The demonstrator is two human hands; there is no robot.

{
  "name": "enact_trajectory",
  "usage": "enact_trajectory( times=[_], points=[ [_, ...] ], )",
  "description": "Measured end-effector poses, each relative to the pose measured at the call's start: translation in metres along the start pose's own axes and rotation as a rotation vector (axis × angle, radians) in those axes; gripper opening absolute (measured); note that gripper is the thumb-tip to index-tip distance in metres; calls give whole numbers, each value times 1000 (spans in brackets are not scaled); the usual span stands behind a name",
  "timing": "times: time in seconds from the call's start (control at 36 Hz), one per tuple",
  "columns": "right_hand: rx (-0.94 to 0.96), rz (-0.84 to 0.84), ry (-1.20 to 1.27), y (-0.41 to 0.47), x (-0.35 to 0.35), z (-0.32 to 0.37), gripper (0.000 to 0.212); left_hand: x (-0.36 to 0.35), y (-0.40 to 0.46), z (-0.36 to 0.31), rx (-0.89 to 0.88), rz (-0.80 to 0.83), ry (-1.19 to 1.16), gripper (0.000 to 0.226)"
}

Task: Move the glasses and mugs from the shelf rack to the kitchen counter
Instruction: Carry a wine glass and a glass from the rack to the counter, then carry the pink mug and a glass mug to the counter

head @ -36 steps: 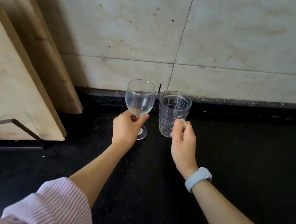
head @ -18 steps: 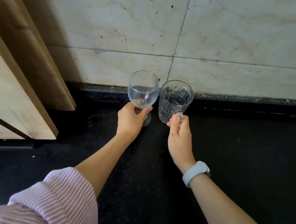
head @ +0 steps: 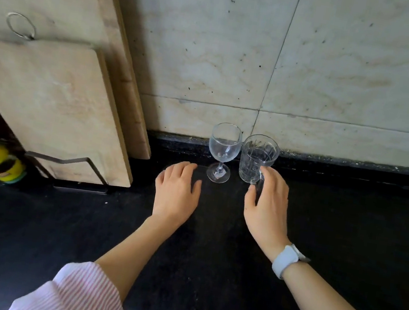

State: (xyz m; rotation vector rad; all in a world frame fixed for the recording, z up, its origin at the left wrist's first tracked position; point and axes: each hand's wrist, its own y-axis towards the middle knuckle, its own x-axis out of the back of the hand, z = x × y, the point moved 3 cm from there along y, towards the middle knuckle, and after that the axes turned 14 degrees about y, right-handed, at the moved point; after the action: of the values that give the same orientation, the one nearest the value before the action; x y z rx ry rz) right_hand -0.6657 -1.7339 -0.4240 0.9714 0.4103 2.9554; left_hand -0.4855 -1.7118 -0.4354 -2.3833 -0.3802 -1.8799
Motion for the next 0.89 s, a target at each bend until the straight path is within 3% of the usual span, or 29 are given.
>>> enact_trajectory(
  times=[0.19, 0.28, 0.39, 0.64, 0.89],
  points=[
    [197, 338, -127, -32, -20, 97, 41, 89, -69, 63, 60, -133, 238, 39],
    [251, 485, -117, -62, -43, 147, 42, 130, -117, 108, 162, -198, 306, 38],
    [388, 674, -95, -123, -80, 224, 41, 186, -207, 179, 368, -131, 367, 45],
    [832, 1012, 6, -374, -120, 405, 41, 302, -532, 282, 825, -214, 469, 37],
    [1220, 1302, 203, -699, -92, 536, 32, 358, -907, 279, 1344, -309, 497, 35]
  ],
)
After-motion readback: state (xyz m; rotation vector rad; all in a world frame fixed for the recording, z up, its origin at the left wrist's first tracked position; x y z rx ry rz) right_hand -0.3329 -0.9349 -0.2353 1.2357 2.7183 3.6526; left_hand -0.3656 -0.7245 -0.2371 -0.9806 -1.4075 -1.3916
